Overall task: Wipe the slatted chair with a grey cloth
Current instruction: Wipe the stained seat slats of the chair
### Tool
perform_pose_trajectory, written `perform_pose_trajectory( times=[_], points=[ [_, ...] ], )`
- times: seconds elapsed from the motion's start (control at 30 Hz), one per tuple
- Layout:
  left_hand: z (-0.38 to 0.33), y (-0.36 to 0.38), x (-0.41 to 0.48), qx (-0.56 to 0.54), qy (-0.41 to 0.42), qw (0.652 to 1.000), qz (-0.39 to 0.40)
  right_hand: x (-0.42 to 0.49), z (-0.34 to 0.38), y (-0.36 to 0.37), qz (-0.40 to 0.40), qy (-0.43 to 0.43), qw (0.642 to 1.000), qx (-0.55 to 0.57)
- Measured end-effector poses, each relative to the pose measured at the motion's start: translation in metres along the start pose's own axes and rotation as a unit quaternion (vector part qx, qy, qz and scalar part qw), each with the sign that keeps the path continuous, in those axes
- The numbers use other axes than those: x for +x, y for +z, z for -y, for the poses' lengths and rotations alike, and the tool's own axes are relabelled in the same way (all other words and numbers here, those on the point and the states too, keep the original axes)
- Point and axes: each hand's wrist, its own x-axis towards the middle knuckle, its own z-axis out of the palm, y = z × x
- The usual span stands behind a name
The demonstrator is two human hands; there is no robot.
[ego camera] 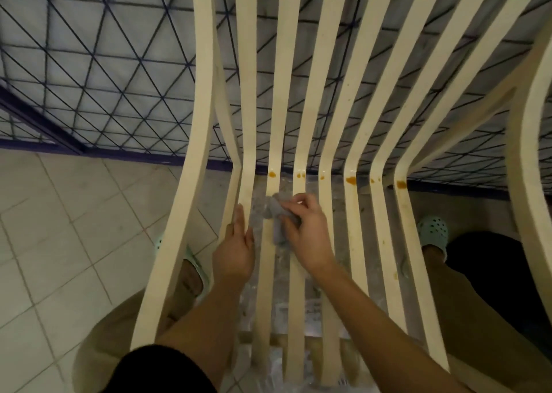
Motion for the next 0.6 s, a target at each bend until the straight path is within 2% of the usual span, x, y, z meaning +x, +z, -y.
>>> perform_pose_trajectory(
  times=[0.13,0.23,0.3,0.37,0.43,0.47,0.53,0.57,0.6],
  points=[
    [0.002,0.003,0.000,-0.019,-0.003,1.000,-0.004,0.076,0.004,0.000,-0.028,-0.040,0.998,-0.047],
    [0.004,0.004,0.005,-0.031,0.006,0.999,-0.010,0.123,0.000,0.013,0.003,-0.067,0.993,-0.095],
    [0.006,0.005,0.008,-0.033,0.006,0.999,-0.013,0.135,-0.007,0.028,-0.002,-0.041,0.994,-0.101],
    [0.007,0.004,0.010,-0.039,0.000,0.999,-0.012,0.137,-0.022,0.046,0.030,-0.018,0.994,-0.106],
    [0.008,0.004,0.012,-0.038,-0.008,0.999,-0.012,0.128,-0.025,0.059,0.082,0.012,0.994,-0.074],
    [0.008,0.004,0.012,-0.035,-0.011,0.999,-0.012,0.125,-0.021,0.060,0.069,0.066,0.995,-0.034],
    [0.006,0.003,0.012,-0.029,-0.011,0.999,-0.011,0.115,-0.016,0.057,0.099,0.125,0.986,0.040],
    [0.006,0.003,0.012,-0.025,-0.010,1.000,-0.010,0.111,-0.015,0.053,0.083,0.098,0.991,0.043],
    [0.007,0.003,0.013,-0.021,-0.006,1.000,-0.013,0.112,-0.014,0.049,0.073,0.108,0.990,0.057]
  ],
)
